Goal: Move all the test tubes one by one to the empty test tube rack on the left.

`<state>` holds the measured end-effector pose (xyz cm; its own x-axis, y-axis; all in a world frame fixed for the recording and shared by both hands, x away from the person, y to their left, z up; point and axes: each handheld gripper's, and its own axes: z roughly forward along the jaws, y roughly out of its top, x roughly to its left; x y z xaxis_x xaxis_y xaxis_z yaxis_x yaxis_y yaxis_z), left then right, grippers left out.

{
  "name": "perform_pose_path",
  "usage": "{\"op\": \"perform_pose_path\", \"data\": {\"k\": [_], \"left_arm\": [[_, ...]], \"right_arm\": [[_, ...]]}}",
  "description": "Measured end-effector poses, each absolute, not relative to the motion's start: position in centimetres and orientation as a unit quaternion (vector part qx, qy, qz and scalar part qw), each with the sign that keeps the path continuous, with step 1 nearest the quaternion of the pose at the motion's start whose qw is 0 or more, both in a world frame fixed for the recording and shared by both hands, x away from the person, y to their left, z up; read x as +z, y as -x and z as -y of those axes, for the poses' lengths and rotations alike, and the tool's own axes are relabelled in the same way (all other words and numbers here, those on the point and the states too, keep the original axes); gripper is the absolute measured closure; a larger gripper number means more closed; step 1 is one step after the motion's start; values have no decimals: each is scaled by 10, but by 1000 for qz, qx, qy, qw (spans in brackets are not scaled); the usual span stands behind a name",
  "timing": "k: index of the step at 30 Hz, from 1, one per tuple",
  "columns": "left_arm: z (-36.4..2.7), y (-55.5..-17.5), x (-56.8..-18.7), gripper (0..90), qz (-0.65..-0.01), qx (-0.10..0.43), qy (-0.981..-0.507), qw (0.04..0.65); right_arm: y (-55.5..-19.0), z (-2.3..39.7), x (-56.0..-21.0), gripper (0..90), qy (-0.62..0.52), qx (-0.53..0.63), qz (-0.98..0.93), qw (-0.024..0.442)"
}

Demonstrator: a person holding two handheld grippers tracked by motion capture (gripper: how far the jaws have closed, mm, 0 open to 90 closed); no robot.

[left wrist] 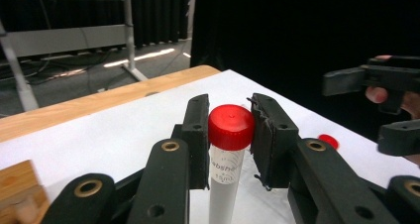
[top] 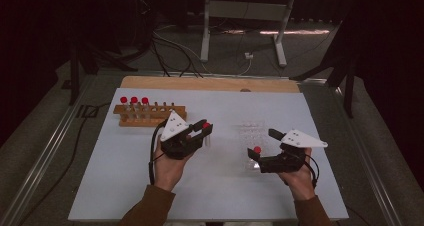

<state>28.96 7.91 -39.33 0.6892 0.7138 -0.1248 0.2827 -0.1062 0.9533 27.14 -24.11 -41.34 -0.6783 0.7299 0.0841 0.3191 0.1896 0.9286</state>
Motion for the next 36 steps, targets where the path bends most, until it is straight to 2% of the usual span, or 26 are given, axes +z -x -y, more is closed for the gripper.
{"op": "perform_pose_path", "data": {"k": [36], "left_arm": [[-154,-334,-370,713,-397,295,-691,528]], "right_arm": [[-273,254,-414,0,-364,536,-736,196]]}}
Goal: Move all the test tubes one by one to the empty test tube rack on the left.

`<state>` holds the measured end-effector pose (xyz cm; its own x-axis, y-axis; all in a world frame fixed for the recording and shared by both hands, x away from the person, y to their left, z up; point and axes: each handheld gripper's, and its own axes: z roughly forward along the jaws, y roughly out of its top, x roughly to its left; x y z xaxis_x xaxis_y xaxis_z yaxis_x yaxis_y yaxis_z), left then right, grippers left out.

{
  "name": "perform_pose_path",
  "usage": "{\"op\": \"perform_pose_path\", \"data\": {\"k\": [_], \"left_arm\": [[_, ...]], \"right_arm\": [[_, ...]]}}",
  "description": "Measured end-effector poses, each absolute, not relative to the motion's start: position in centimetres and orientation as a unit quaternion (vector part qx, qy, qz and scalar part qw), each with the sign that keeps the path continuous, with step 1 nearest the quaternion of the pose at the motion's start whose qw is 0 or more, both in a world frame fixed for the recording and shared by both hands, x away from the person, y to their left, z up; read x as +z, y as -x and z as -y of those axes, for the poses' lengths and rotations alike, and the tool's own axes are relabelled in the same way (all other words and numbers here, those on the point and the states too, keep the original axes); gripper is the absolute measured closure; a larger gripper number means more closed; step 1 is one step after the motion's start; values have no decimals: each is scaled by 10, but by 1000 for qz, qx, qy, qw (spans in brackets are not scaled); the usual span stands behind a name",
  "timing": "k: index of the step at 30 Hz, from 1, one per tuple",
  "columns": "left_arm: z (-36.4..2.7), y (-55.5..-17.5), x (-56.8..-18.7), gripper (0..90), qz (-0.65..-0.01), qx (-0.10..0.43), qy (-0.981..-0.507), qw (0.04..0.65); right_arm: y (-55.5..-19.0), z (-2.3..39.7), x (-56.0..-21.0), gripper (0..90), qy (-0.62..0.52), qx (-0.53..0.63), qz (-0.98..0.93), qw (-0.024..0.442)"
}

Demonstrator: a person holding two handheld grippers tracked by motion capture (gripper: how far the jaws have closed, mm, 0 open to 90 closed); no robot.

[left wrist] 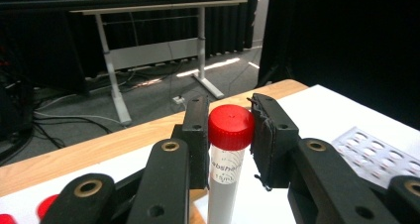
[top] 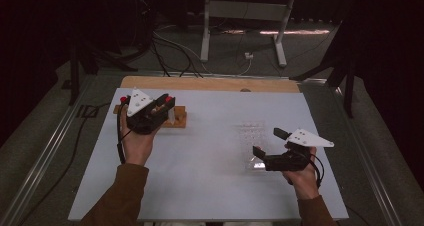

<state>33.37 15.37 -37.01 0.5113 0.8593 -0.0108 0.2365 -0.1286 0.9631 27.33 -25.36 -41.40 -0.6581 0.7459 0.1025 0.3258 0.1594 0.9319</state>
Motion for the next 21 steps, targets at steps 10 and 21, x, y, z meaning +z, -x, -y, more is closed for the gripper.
{"op": "perform_pose_path", "data": {"k": [10,21], "left_arm": [[-167,-349,-371,713,-423,320,-675,512],[-179,-364,-375,713,-448,342,-666,489]], "right_arm": [[-274,256,-414,0,-368,540,-732,195],[-274,258,-414,0,-368,541,-731,195]]}}
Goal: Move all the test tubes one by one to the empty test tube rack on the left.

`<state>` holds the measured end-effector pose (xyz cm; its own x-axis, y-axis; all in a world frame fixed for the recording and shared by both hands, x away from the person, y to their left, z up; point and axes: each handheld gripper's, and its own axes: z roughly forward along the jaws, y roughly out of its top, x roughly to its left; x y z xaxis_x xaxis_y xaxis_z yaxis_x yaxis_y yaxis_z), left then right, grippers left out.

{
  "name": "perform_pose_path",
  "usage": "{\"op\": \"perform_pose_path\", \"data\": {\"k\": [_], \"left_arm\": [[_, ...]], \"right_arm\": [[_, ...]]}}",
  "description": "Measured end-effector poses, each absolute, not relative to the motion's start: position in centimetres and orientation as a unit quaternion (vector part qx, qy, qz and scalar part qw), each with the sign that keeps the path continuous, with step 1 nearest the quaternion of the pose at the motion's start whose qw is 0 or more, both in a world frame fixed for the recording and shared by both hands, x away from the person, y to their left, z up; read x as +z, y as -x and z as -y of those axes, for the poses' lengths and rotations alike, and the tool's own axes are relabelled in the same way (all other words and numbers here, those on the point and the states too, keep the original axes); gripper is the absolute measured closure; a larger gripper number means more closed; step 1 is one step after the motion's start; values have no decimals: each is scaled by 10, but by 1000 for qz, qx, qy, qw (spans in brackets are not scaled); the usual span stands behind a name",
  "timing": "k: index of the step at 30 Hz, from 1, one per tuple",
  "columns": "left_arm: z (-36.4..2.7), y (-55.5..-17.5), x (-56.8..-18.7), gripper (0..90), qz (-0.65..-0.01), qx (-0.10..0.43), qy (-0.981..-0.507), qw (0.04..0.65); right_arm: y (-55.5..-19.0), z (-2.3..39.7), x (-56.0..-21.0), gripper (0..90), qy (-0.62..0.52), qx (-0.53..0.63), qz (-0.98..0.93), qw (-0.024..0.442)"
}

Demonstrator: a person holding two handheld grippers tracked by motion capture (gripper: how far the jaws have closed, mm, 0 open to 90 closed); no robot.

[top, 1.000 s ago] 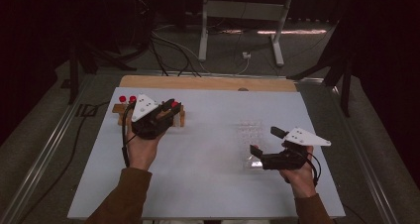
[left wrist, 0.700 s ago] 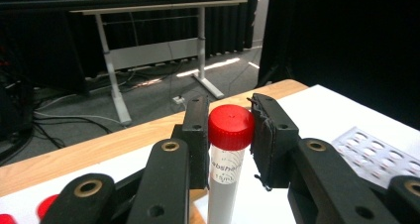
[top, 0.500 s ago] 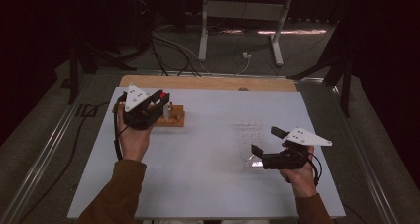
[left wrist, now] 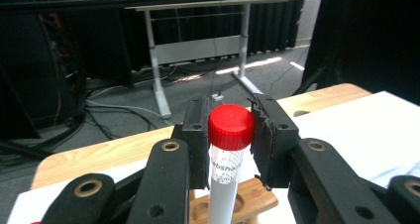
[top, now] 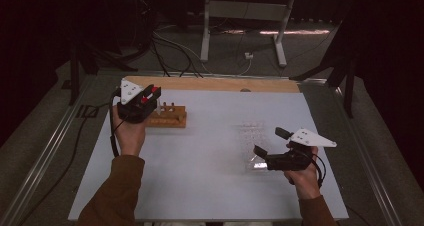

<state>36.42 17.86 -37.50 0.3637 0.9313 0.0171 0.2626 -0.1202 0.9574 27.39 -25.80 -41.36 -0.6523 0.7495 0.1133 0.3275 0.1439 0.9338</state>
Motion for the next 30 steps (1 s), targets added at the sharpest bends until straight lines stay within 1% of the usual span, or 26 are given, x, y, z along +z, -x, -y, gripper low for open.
{"op": "perform_pose_path", "data": {"k": [19,24,30], "left_arm": [[-191,-387,-387,712,-497,366,-636,463],[-191,-391,-390,712,-505,364,-626,469],[-188,-395,-394,712,-510,362,-629,462]], "right_arm": [[-273,259,-413,0,-367,545,-728,196],[-273,259,-413,0,-366,545,-729,195],[-273,259,-413,0,-366,546,-728,195]]}}
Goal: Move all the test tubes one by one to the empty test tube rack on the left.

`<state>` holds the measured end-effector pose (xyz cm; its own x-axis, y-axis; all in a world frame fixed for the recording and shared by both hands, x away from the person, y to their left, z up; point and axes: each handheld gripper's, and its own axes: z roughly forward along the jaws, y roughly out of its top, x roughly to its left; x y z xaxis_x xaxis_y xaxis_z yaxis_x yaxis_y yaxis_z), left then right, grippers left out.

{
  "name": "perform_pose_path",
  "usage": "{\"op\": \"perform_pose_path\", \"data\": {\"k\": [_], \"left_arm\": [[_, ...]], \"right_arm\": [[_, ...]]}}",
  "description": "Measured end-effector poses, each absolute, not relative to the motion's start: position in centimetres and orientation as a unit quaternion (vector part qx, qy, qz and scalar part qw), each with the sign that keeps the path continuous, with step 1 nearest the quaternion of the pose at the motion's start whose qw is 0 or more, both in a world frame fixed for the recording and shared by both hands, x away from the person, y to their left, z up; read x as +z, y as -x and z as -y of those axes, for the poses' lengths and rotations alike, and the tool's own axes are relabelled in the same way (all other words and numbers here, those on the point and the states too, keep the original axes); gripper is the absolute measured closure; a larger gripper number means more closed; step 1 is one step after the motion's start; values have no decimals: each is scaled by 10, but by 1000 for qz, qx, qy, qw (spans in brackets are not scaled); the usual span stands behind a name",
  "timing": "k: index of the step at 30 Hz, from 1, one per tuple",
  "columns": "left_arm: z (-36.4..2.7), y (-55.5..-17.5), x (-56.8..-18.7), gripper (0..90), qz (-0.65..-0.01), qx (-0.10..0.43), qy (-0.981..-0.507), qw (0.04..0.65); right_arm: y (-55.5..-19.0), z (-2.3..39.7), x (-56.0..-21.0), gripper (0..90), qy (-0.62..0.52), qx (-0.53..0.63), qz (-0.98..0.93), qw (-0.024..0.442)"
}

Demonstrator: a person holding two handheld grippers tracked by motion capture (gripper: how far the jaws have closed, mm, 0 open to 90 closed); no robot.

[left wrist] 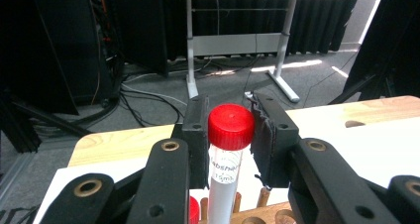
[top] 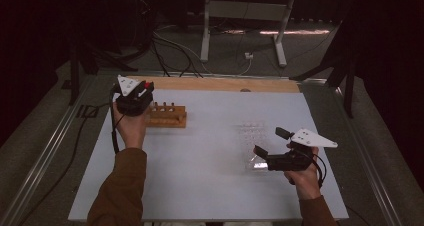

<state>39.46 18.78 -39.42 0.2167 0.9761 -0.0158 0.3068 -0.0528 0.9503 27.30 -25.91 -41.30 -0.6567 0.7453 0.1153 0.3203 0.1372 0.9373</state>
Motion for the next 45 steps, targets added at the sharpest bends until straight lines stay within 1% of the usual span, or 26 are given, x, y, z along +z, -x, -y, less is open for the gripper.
{"op": "perform_pose_path", "data": {"k": [17,36,45], "left_arm": [[-189,-397,-422,711,-528,326,-641,452],[-185,-399,-442,708,-532,314,-664,421],[-185,-400,-445,702,-534,313,-669,412]], "right_arm": [[-273,260,-413,0,-366,545,-729,195],[-273,260,-413,0,-365,545,-729,194],[-273,260,-414,0,-366,545,-729,192]]}}
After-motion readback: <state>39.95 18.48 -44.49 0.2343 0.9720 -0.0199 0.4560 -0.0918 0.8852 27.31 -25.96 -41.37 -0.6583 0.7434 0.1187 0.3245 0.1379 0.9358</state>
